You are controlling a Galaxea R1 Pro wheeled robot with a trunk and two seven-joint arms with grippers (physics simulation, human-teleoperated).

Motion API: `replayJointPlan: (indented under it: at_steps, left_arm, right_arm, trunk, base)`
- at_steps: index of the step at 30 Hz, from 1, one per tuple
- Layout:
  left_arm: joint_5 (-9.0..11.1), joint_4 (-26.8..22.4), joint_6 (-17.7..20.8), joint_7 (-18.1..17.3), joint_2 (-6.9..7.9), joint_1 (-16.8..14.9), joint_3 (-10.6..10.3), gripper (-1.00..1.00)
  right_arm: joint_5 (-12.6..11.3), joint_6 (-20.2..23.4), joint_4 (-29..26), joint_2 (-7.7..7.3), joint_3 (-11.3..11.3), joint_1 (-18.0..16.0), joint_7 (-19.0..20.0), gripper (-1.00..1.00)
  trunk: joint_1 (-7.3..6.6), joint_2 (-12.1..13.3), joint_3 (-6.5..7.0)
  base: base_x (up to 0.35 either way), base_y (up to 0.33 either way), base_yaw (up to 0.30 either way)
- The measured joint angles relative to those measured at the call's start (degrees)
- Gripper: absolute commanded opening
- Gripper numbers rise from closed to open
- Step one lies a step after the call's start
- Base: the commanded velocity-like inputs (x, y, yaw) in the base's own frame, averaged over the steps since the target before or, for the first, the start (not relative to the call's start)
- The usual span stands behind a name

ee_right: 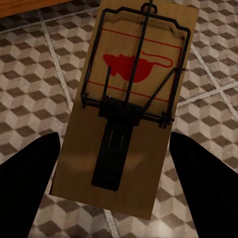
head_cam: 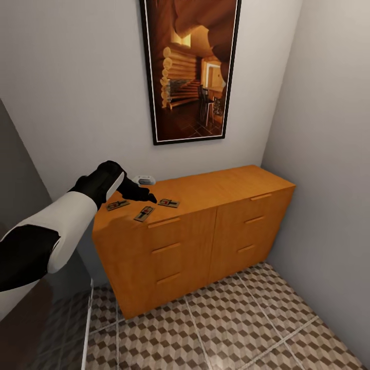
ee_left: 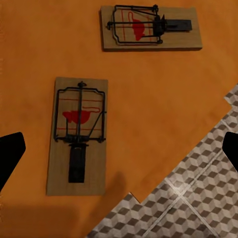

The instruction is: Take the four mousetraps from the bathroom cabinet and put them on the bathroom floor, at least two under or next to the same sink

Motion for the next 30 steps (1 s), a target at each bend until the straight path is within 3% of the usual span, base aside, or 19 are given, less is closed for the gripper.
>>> replayJointPlan:
  at_steps: [21, 30]
  left_arm:
    - [-0.1, 0.1, -0.1, 0.0, 0.35, 0.0, -0.3, 1.0]
    - [-0.1, 0.1, -0.1, 0.0, 0.35, 0.0, -2.5, 1.0]
  right_arm:
    - [0.0, 0.0, 0.0, 0.0, 0.0, 0.0, 0.0, -1.0]
    - [0.0, 0.0, 0.0, 0.0, 0.0, 0.0, 0.0, -1.0]
  trunk:
    - [0.0, 0.0, 0.0]
    - [0.0, 0.0, 0.0]
  base:
    - [0.0, 0.0, 0.0]
    - [0.0, 0.0, 0.0]
